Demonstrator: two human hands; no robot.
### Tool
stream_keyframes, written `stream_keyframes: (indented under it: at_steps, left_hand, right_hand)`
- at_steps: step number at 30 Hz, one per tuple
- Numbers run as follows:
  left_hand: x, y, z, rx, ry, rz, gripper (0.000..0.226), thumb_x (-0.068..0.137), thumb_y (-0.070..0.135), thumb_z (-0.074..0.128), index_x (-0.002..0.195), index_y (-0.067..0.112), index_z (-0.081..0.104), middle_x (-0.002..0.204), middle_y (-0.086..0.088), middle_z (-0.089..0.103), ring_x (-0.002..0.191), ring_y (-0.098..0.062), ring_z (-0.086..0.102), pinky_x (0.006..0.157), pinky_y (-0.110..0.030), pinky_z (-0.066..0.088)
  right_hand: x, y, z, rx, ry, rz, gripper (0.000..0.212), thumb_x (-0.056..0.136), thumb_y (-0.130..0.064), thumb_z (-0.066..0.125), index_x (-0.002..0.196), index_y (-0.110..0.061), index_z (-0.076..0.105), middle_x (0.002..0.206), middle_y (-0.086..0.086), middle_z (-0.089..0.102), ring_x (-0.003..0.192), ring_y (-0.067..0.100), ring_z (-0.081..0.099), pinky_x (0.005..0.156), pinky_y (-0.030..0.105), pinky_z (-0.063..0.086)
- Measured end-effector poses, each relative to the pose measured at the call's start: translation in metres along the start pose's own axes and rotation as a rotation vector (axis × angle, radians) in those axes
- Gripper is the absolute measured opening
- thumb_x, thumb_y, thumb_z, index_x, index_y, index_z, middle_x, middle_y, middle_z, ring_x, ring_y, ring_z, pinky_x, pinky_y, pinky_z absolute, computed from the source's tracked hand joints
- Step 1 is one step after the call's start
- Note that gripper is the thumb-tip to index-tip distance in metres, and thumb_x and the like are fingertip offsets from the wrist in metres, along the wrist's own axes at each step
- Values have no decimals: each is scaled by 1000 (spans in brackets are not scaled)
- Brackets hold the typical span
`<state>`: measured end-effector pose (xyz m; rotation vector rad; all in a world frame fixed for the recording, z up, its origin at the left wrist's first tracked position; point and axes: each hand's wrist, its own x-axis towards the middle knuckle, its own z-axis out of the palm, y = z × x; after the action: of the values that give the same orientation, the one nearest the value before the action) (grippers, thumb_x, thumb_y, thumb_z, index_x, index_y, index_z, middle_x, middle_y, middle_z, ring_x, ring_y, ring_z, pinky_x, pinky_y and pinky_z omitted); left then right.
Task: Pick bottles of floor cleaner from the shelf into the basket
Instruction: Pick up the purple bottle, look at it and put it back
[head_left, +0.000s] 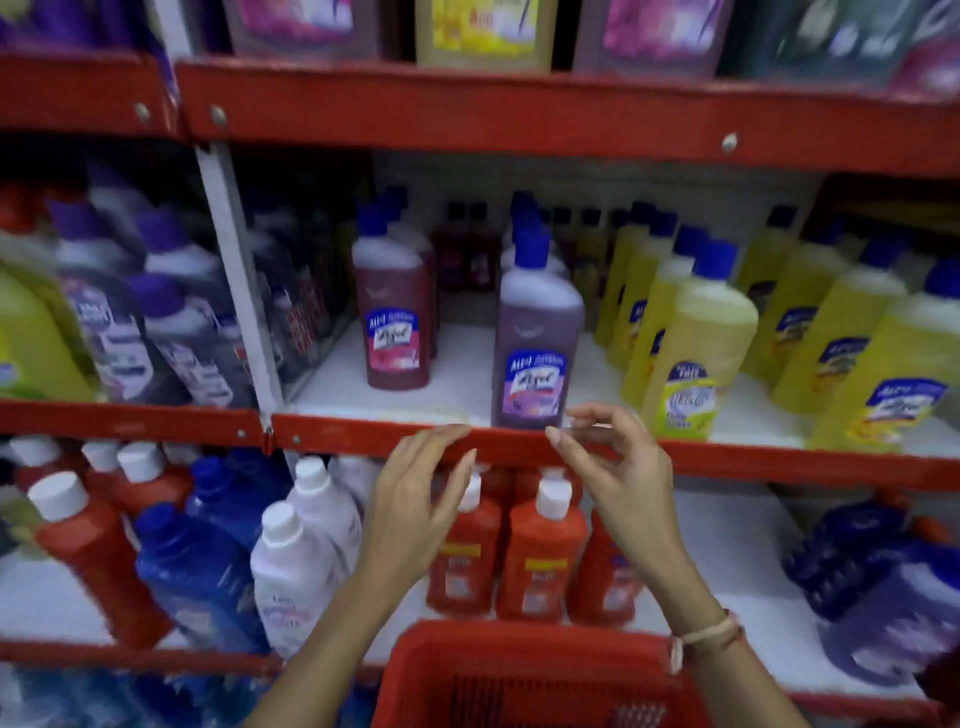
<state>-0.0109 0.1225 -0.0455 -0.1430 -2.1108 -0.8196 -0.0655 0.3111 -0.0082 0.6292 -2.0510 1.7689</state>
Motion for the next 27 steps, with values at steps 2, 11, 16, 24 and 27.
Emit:
stream_keyframes:
  at_steps: [2, 11, 16, 24, 27]
  left_hand:
    - [20, -4, 5, 23, 80, 29, 22, 91, 18, 56, 111, 12, 63, 112, 0, 66, 107, -13, 57, 97, -24, 40]
    - [34, -53, 33, 451, -175, -80, 60, 95, 55, 17, 124, 20, 57, 132, -3, 59, 127, -20, 48, 113, -45, 16]
    - [24, -57, 35, 542, -291, -95, 63, 95, 57, 15, 126, 20, 54, 135, -6, 56, 129, -26, 46, 112, -46, 6]
    - [21, -61, 37, 600, -299, -62, 63, 91, 62, 26, 133, 20, 47, 142, -9, 48, 135, -28, 37, 114, -49, 2]
    - [21, -60, 38, 612, -299, -65, 64, 90, 62, 26, 131, 18, 48, 142, -10, 49, 135, -28, 37, 114, -51, 6]
  right_hand:
    - [17, -3, 9, -30, 94, -46, 33, 77, -16, 77, 105, -17, 59, 103, -1, 57, 96, 11, 61, 76, 19, 56]
    - [81, 15, 28, -5, -77, 127, 87, 66, -33, 85, 137, -18, 36, 131, -4, 53, 113, 9, 57, 95, 31, 51]
    - [94, 36, 37, 124, -117, 263, 69, 53, -35, 91, 110, -12, 60, 101, 10, 74, 87, 19, 73, 75, 37, 62]
    - [62, 9, 45, 9, 122, -51, 57, 62, -40, 87, 108, -27, 55, 101, -5, 66, 91, 7, 64, 73, 33, 60]
    - [50, -16, 42, -225, 311, -347, 51, 67, -34, 86, 102, -13, 58, 88, -2, 56, 78, 10, 56, 61, 25, 49]
